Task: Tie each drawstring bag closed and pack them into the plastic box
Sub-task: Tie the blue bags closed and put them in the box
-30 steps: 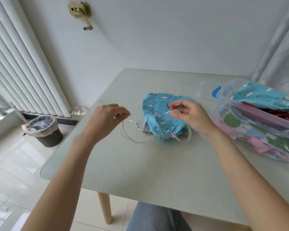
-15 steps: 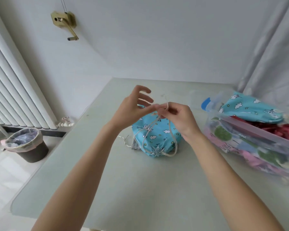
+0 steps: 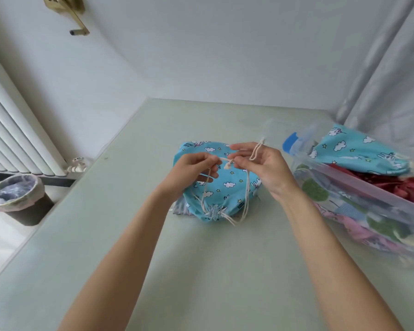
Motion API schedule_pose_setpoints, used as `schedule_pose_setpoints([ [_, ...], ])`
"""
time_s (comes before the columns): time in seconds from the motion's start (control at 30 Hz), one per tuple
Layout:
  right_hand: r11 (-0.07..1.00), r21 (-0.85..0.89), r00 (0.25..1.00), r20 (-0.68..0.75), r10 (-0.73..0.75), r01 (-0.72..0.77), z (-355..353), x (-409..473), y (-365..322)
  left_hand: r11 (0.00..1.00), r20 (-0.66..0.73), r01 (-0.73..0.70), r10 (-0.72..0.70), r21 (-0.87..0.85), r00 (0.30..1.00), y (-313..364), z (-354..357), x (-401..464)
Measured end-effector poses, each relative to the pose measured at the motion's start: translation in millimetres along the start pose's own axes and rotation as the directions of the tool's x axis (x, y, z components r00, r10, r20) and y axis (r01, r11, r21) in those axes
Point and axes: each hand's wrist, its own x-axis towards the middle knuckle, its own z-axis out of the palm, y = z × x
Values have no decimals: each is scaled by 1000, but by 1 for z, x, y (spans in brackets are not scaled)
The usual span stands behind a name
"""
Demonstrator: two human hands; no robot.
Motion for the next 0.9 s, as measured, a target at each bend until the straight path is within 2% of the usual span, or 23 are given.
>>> schedule_pose_setpoints([
  [0.13, 970, -216, 993, 60, -103, 114, -3, -1, 2, 970, 20, 5, 0, -243, 1000, 4, 0, -6],
  [0.2, 946, -270, 983, 39, -177, 181, -1, -2, 2, 972, 48, 6, 6, -234, 999, 5, 1, -12],
  [0.37, 883, -385, 961, 42, -274, 269, 6, -5, -2, 994, -86, -109, 110, 24, 990, -1, 5, -16],
  [0.57, 850, -424, 947, 73, -313, 314, 13, -7, 2, 978, -169, -154, 176, 139, 970, -2, 8, -19],
  [0.67, 789, -518, 937, 80, -341, 331, 8, -14, 10, 878, -259, -220, 351, 424, 900, -8, -5, -23],
  [0.73, 767, -571, 946, 57, -318, 292, 1, -22, 17, 817, -292, -188, 396, 546, 870, -14, -17, -25],
  [0.77, 763, -586, 952, 46, -304, 271, -4, -28, 21, 844, -324, -169, 369, 508, 871, -18, -22, -26],
  [0.8, 759, -601, 956, 31, -292, 252, -8, -33, 24, 906, -361, -162, 312, 390, 879, -21, -26, -29],
  [0.87, 749, -628, 964, 5, -265, 209, -14, -45, 28, 984, -361, -177, 172, 21, 917, -22, -28, -38],
  [0.9, 753, -634, 972, -5, -235, 179, -18, -50, 30, 969, -333, -190, 129, -157, 934, -22, -28, -42],
])
